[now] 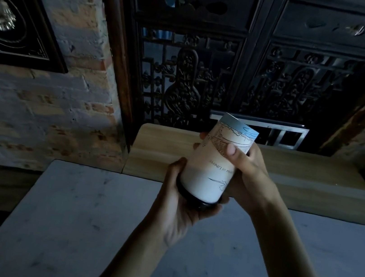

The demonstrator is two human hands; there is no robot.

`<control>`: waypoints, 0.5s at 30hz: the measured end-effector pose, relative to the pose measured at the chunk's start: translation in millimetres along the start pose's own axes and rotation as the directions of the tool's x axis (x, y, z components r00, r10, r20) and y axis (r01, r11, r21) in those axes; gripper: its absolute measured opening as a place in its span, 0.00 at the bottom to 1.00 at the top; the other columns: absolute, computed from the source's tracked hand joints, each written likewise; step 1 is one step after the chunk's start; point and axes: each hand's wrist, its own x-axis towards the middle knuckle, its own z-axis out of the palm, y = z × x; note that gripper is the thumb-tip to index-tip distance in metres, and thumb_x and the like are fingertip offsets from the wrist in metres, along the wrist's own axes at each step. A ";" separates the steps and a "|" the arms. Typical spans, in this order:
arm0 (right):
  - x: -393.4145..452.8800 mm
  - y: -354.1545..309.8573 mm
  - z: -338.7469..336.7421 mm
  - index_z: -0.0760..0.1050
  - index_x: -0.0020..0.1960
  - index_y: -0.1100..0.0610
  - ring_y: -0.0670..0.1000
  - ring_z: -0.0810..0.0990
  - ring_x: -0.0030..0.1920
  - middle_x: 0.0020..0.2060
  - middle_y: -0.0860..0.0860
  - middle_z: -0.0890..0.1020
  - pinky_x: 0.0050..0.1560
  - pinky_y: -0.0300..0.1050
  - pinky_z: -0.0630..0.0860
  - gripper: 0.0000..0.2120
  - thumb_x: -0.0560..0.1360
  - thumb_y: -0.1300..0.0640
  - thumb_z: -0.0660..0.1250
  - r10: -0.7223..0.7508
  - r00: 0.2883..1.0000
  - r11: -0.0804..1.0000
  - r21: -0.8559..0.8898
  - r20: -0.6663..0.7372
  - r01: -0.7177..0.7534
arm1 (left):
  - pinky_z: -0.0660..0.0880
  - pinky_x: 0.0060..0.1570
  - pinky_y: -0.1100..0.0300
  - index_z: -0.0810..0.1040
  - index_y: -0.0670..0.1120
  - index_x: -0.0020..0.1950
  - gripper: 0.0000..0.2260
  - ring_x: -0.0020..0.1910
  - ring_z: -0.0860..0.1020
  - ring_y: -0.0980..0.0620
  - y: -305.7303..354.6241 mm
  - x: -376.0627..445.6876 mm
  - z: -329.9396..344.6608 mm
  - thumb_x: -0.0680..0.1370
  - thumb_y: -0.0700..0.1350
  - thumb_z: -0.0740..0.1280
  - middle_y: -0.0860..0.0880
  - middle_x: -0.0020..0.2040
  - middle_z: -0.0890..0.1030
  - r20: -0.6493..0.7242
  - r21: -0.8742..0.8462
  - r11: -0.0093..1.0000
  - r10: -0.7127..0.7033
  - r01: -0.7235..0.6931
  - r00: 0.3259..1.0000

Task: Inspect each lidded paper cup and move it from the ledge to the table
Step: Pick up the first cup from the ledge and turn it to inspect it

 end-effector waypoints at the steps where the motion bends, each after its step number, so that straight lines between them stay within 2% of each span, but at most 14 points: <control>1: 0.5 -1.1 -0.9 0.85 0.56 0.56 0.57 0.86 0.53 0.51 0.56 0.87 0.56 0.56 0.84 0.29 0.62 0.40 0.83 0.002 1.000 1.000 0.000 0.011 -0.002 | 0.84 0.35 0.54 0.85 0.37 0.60 0.30 0.45 0.85 0.38 -0.1 1.5 -1.7 0.78 0.64 0.64 0.34 0.52 0.86 0.019 -0.015 1.000 -0.019 0.019 1.000; 3: 1.4 -1.5 -0.1 0.84 0.55 0.58 0.57 0.86 0.52 0.50 0.56 0.87 0.55 0.56 0.84 0.30 0.62 0.40 0.83 -0.002 1.000 1.000 0.008 0.006 0.002 | 0.84 0.34 0.54 0.84 0.37 0.62 0.32 0.45 0.85 0.37 0.5 2.4 -2.7 0.79 0.65 0.63 0.34 0.52 0.85 0.041 -0.026 0.999 -0.035 0.036 0.999; 6: 1.7 2.1 1.8 0.75 0.58 0.72 0.64 0.82 0.50 0.49 0.65 0.82 0.49 0.56 0.82 0.38 0.66 0.44 0.82 -0.027 0.995 1.000 -0.011 -0.093 0.026 | 0.84 0.38 0.53 0.81 0.38 0.65 0.33 0.47 0.85 0.38 -1.2 3.7 -1.8 0.79 0.66 0.62 0.33 0.55 0.85 0.005 0.043 0.999 0.012 -0.012 1.000; 8: 1.2 5.3 2.4 0.71 0.58 0.75 0.65 0.79 0.47 0.47 0.69 0.79 0.38 0.51 0.81 0.33 0.71 0.47 0.75 -0.076 0.986 0.996 -0.049 -0.146 0.069 | 0.84 0.42 0.51 0.81 0.39 0.65 0.31 0.50 0.85 0.39 -3.1 5.6 -0.1 0.78 0.65 0.64 0.32 0.58 0.84 -0.034 0.133 0.986 0.109 -0.103 0.993; 9: 0.8 6.8 3.1 0.70 0.57 0.75 0.65 0.78 0.45 0.45 0.71 0.78 0.36 0.53 0.79 0.31 0.73 0.48 0.73 -0.095 0.982 0.994 -0.071 -0.165 0.084 | 0.84 0.44 0.50 0.79 0.39 0.67 0.31 0.51 0.84 0.39 -4.7 6.6 0.5 0.77 0.63 0.66 0.31 0.60 0.83 -0.052 0.164 0.974 0.170 -0.159 0.984; 11: 0.6 8.2 6.6 0.71 0.55 0.74 0.65 0.79 0.44 0.43 0.70 0.78 0.40 0.62 0.76 0.25 0.76 0.51 0.72 -0.103 0.976 0.993 -0.074 -0.191 0.091 | 0.83 0.46 0.46 0.73 0.40 0.72 0.30 0.55 0.84 0.37 -8.4 8.1 1.3 0.77 0.59 0.68 0.32 0.65 0.80 -0.070 0.176 0.948 0.282 -0.266 0.957; 12: 0.7 8.9 8.4 0.71 0.55 0.73 0.64 0.80 0.45 0.43 0.67 0.79 0.44 0.61 0.77 0.24 0.77 0.52 0.73 -0.105 0.974 0.993 -0.072 -0.203 0.092 | 0.83 0.47 0.45 0.72 0.41 0.72 0.28 0.57 0.84 0.37 -9.4 8.1 1.6 0.78 0.56 0.67 0.33 0.66 0.80 -0.075 0.165 0.941 0.311 -0.295 0.948; 15: -0.2 8.7 11.6 0.71 0.58 0.73 0.61 0.81 0.45 0.44 0.63 0.79 0.44 0.53 0.80 0.29 0.72 0.49 0.75 -0.094 0.977 0.995 -0.060 -0.190 0.084 | 0.84 0.41 0.50 0.77 0.38 0.68 0.28 0.48 0.86 0.40 -7.5 5.2 2.1 0.78 0.59 0.64 0.31 0.59 0.83 -0.103 0.141 0.968 0.223 -0.208 0.969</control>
